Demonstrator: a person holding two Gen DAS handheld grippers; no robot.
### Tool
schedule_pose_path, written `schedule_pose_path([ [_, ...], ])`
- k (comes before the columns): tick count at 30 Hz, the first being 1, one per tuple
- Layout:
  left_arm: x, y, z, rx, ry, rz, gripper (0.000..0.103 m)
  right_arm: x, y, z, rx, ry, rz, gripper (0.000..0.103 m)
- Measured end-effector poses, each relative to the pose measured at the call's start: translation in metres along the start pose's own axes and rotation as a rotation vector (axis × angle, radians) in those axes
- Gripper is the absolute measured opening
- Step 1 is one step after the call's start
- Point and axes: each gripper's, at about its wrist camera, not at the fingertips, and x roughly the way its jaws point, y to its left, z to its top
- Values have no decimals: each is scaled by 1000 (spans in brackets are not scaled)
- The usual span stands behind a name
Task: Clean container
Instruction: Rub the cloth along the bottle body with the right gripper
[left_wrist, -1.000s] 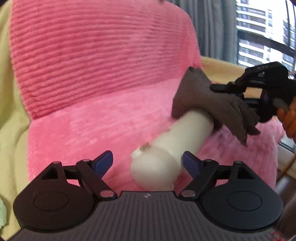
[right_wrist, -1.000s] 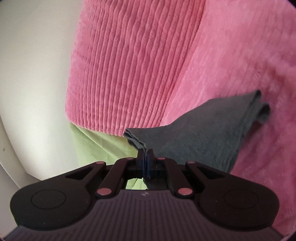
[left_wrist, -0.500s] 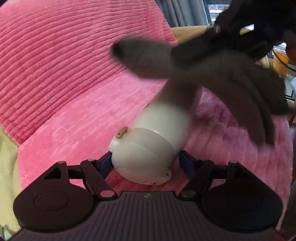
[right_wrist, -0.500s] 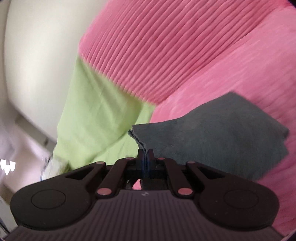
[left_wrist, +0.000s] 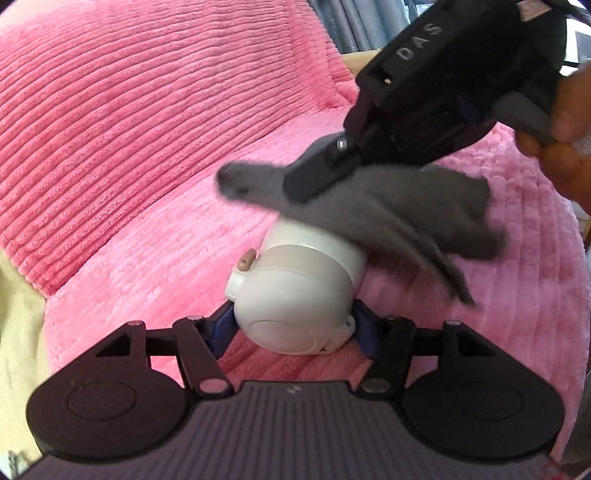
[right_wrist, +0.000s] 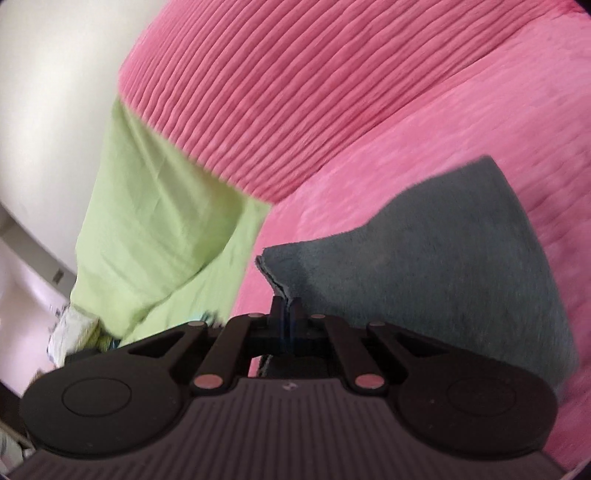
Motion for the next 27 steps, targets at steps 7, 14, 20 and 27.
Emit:
schedule_pose_path([
  [7, -6, -1, 3, -56, -13, -19, 65, -19, -37, 28, 99, -96, -54, 0],
  [14, -13, -5, 11, -39, -28, -8, 65, -28, -51, 47, 110, -146, -119, 0],
  [20, -14, -8, 13, -14, -18, 5, 65, -50, -36, 48, 73, -170, -55, 3],
  [27, -16, -16, 18, 42, -16, 36, 65, -29, 27, 21, -83, 14, 117, 3],
])
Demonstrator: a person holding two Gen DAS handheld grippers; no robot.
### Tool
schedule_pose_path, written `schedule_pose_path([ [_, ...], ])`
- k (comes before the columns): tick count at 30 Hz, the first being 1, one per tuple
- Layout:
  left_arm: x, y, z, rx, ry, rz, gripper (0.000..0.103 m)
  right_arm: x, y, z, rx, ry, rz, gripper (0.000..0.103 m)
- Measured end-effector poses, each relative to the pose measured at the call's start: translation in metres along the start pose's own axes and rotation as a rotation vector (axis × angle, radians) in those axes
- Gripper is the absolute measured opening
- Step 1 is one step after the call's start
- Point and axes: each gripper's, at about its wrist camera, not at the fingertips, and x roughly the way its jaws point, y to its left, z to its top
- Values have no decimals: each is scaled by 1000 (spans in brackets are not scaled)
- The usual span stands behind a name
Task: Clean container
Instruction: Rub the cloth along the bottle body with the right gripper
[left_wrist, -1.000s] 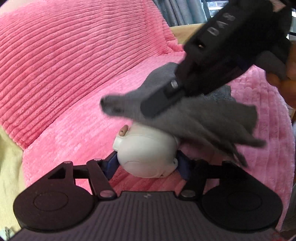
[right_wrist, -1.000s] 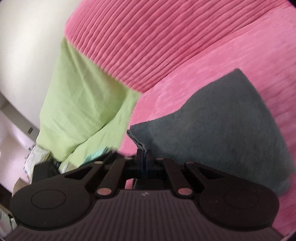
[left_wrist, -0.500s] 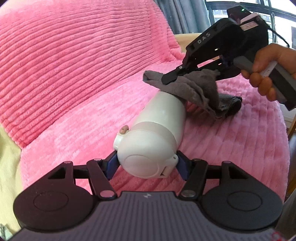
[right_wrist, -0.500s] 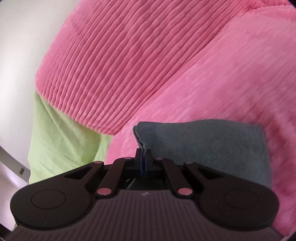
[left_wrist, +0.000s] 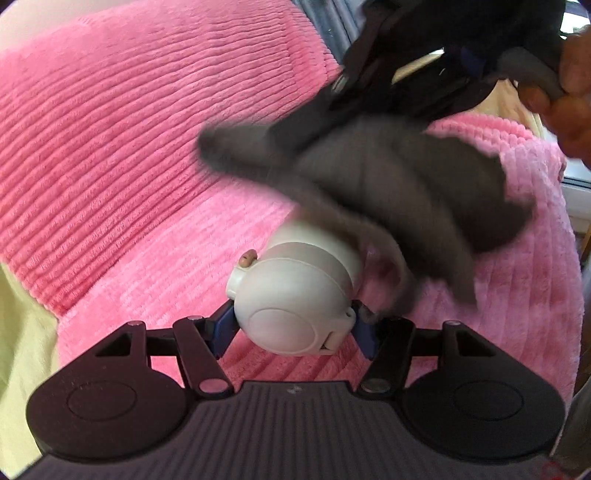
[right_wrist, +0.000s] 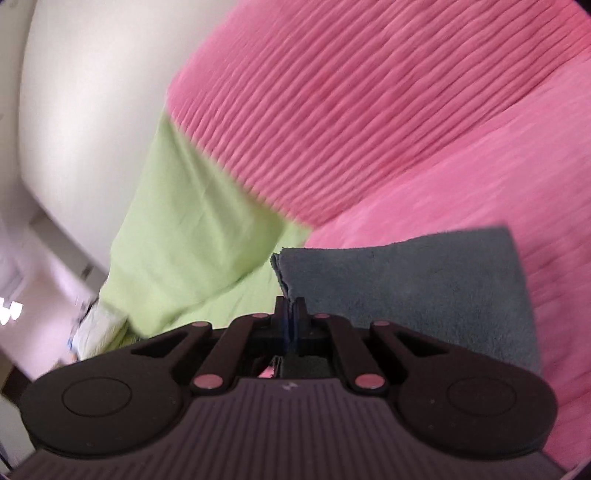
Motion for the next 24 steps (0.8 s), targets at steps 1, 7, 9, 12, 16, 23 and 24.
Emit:
schedule_pose_path([
  [1, 0, -2, 1, 14, 2, 7, 65, 9, 2, -4, 0, 33, 8, 3],
  [7, 7, -9, -3, 65, 47, 37, 65, 36, -24, -6, 78, 76, -31, 0],
  [9, 9, -10, -4, 62, 54, 36, 65, 37, -39, 0, 116, 57, -47, 0],
  [12, 7, -10, -3, 48, 44, 29, 65, 31, -57, 16, 128, 8, -111, 0],
  [16, 3, -3, 1, 5, 20, -19, 65, 17, -85, 33, 181, -61, -174, 0],
  [23, 13, 38, -6, -329, 25, -267, 67, 5, -94, 25, 232, -97, -166, 0],
  [24, 14, 38, -8, -349, 24, -281, 67, 1, -93, 22, 236, -102, -164, 0],
])
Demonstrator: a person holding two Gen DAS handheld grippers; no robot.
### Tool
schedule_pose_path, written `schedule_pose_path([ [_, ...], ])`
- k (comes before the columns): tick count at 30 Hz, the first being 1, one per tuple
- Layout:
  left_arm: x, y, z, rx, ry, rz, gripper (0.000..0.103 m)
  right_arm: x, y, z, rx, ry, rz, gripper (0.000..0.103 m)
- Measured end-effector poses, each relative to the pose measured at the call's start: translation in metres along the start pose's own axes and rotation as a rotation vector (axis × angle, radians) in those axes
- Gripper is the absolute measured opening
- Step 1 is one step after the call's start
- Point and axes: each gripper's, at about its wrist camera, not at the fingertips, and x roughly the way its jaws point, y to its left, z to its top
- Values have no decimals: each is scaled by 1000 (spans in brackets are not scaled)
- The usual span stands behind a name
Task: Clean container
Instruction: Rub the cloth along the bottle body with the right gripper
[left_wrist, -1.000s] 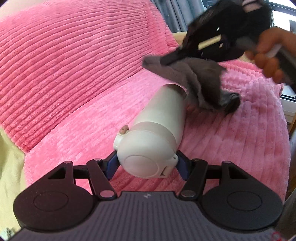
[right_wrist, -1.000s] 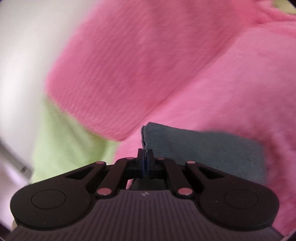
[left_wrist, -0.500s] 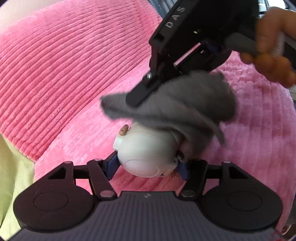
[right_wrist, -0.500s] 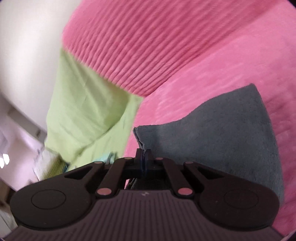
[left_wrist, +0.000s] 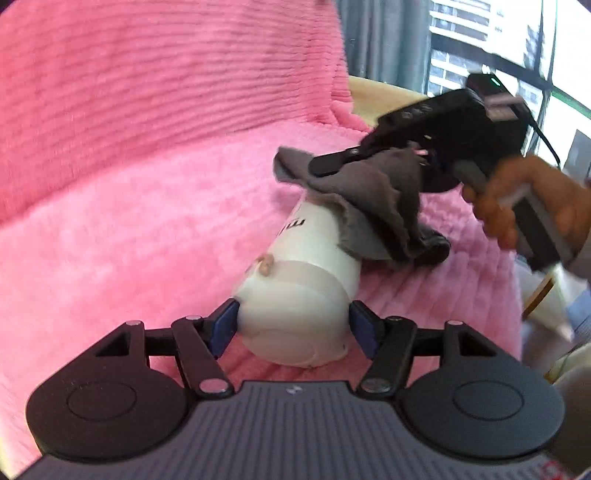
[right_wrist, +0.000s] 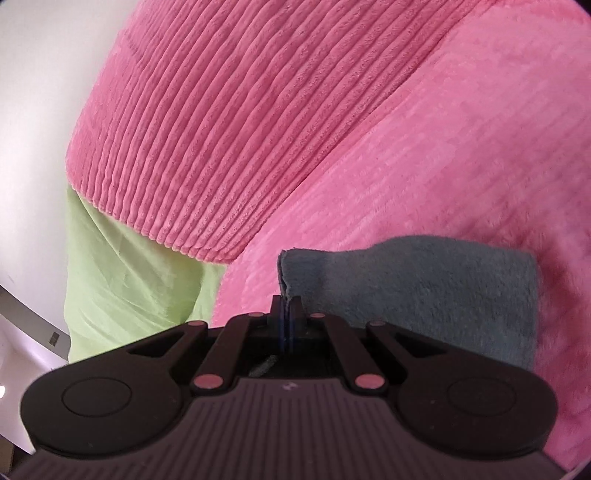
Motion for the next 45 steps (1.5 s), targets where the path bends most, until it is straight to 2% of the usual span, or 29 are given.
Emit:
schedule_pose_path([
  [4, 3, 1, -2, -5, -12, -15, 68, -2, 1, 1, 9, -7, -4, 0],
  [5, 1, -4, -2, 40, -22, 9, 68, -9, 1, -1, 6, -9, -8, 0],
  [8, -2, -35, -5, 286, -52, 145, 67, -23, 5, -2, -16, -11, -13, 3],
  [12, 2, -68, -17, 607, -65, 313, 67, -41, 21, -12, -66, -14, 81, 3],
  [14, 5, -76, -24, 707, -63, 363, 67, -47, 33, -21, -91, -3, 132, 3],
  [18, 6, -81, -29, 769, -56, 386, 66, -37, 47, -45, -85, 55, 187, 3],
  [22, 7, -86, -28, 786, -32, 391, 66, -17, 38, -60, -23, 91, 191, 2],
  [25, 10, -82, -29, 763, -14, 393, 66, -11, 33, -58, -42, 95, 145, 0],
  [28, 10, -78, -26, 722, -8, 379, 66, -7, 28, -48, -48, 105, 136, 0],
  [33, 8, -73, -23, 666, -17, 350, 66, -21, 7, -16, -64, 14, 13, 0],
  [36, 6, -68, -20, 624, -29, 324, 66, -23, -7, -3, -40, 5, 1, 0],
  [39, 0, -50, -14, 515, -40, 233, 67, -22, -4, -4, -61, 16, -6, 0],
  [41, -6, -32, -7, 387, -44, 120, 77, -23, -3, -7, -66, 12, -12, 0],
  [43, -7, -18, -3, 305, -46, 42, 84, -24, -7, -9, -55, 7, -11, 0],
  [45, -4, -10, -1, 280, -39, 4, 82, -26, -9, -13, -47, 6, -8, 0],
])
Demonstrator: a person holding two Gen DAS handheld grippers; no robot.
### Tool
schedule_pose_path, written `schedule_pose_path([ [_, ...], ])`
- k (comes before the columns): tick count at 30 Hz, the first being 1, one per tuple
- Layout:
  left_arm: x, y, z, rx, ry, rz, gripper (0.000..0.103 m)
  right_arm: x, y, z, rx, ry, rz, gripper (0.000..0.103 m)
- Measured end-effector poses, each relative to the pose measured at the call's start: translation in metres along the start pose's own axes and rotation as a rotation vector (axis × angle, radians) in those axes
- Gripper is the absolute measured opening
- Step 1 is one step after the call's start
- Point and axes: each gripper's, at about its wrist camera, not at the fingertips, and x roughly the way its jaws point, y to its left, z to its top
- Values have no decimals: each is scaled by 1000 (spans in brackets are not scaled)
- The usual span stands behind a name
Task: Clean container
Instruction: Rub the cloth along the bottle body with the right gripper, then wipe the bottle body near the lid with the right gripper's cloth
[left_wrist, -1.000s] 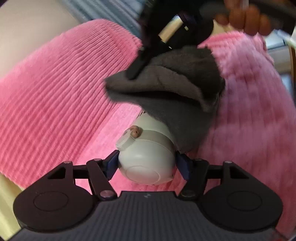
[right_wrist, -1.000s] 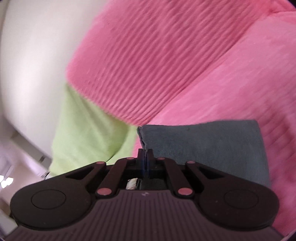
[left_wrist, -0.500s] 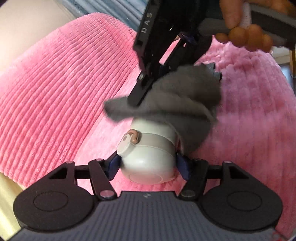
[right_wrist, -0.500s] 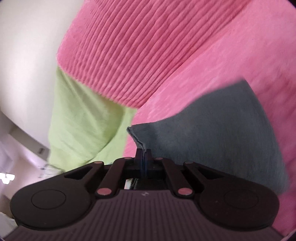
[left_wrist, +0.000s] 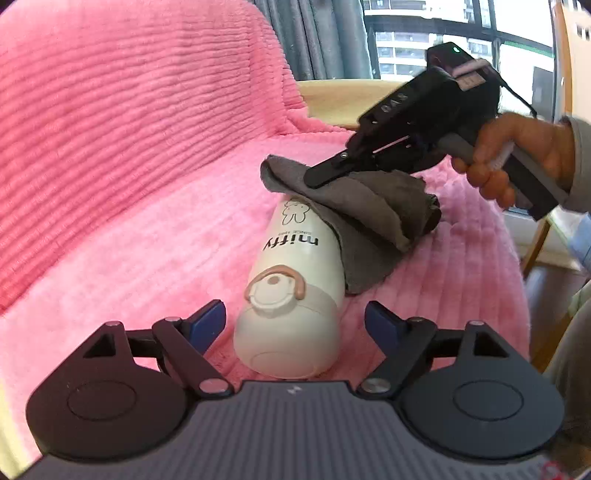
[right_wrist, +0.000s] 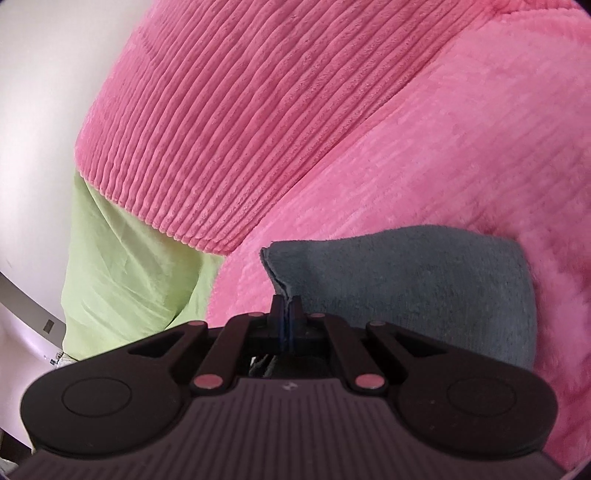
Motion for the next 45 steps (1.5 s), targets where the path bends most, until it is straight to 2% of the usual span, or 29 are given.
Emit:
schedule_pose_path([
  [1, 4, 1, -1, 5, 8, -5, 70, -2, -1, -2, 1, 1, -1, 0],
  [2, 7, 4, -1, 24, 13, 3, 66, -4, 0, -3, 0, 3, -4, 0],
  [4, 9, 4, -2, 70, 11, 22, 65, -6, 1, -6, -3, 9, -10, 0],
  [7, 12, -18, -4, 218, 21, 110, 65, -10, 2, -9, -11, 15, -24, 0],
  [11, 19, -51, -8, 565, 25, 300, 65, -15, 14, -15, -44, 14, -29, 2],
  [13, 22, -60, -15, 686, 31, 350, 65, -18, 26, -17, -67, 0, 16, 3],
  [14, 24, -61, -16, 708, 36, 361, 65, -19, 34, -18, -80, -5, 43, 3],
  [18, 24, -59, -13, 663, 45, 360, 66, -5, 64, -29, -127, 43, 137, 3],
  [20, 25, -60, -11, 654, 46, 360, 66, 9, 69, -38, -137, 91, 148, 3],
  [23, 28, -59, -11, 654, 52, 361, 66, 25, 62, -43, -119, 120, 129, 1],
  [27, 29, -62, -11, 608, 62, 363, 66, 29, 51, -35, -119, 110, 83, 0],
  [31, 23, -61, -9, 583, 53, 363, 65, 21, 39, -18, -138, 80, 21, 0],
  [35, 22, -60, -5, 569, 37, 355, 65, 4, 14, 3, -117, 34, -76, 0],
  [38, 25, -56, -3, 537, 39, 349, 65, -5, -1, 7, -91, 34, -99, 0],
  [40, 26, -45, 1, 455, 42, 317, 66, -6, -4, 3, -86, 32, -111, 0],
  [42, 24, -30, 6, 340, 45, 266, 73, -8, -8, -1, -57, 17, -114, 0],
  [45, 26, -6, 10, 164, 59, 176, 78, -13, -11, -5, -16, -13, -95, 1],
])
